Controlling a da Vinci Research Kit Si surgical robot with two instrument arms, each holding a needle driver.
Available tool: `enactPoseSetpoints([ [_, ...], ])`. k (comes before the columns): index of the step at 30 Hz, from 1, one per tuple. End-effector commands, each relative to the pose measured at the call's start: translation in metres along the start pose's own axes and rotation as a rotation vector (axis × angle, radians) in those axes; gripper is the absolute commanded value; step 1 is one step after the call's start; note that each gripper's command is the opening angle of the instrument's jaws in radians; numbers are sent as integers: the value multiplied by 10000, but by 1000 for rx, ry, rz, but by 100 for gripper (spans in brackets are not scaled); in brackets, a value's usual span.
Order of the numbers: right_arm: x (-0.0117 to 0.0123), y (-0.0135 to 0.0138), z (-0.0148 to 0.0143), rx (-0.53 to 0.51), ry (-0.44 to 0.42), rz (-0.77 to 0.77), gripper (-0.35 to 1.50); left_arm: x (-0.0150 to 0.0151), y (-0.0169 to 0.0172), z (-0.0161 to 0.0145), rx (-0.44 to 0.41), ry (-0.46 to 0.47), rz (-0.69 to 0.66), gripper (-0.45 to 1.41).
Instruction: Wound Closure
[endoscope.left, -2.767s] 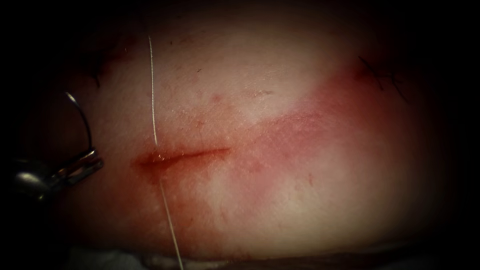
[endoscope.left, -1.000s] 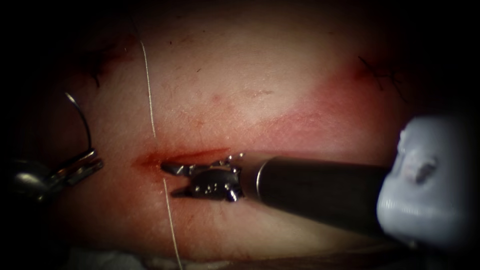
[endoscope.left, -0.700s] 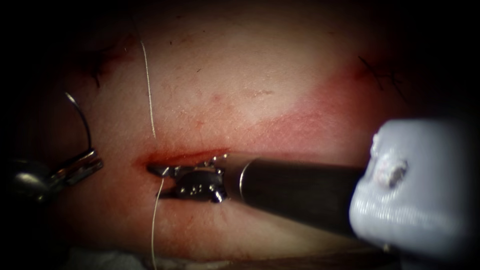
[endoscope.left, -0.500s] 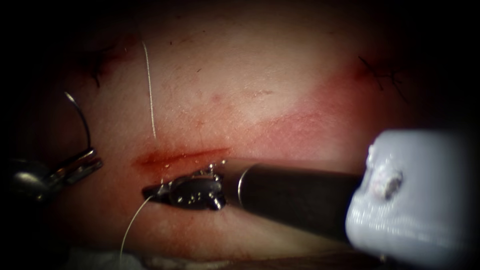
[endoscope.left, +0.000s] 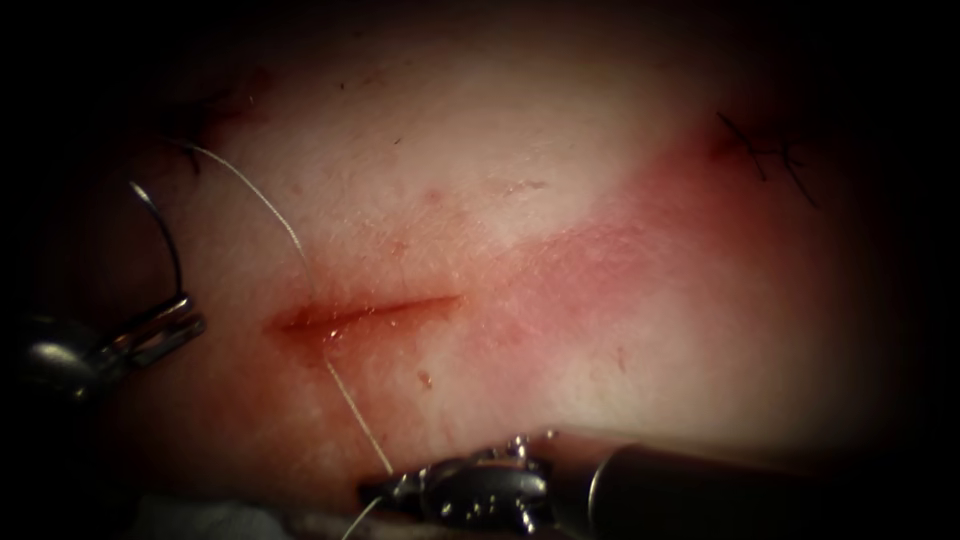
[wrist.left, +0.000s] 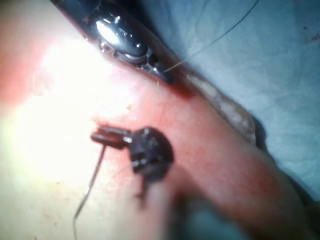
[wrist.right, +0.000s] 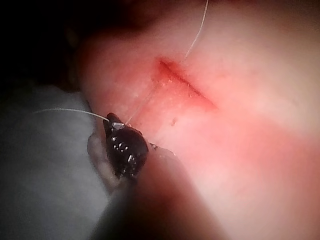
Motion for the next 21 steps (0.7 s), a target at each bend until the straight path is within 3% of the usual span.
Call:
enactPoseSetpoints([
  [1, 10, -13, 9, 3, 9, 3, -35, -3, 9, 5, -1, -1, -2, -45],
  [12, 43, -35, 6, 15, 29, 21, -35, -3, 10, 6, 0, -1, -2, -45],
  [18, 43, -36, 1, 13, 44, 55, -35, -1, 12, 5, 0, -2, -1, -45],
  [21, 51, -53, -12, 43, 40, 84, -35, -3, 11, 3, -1, 1, -1, -45],
])
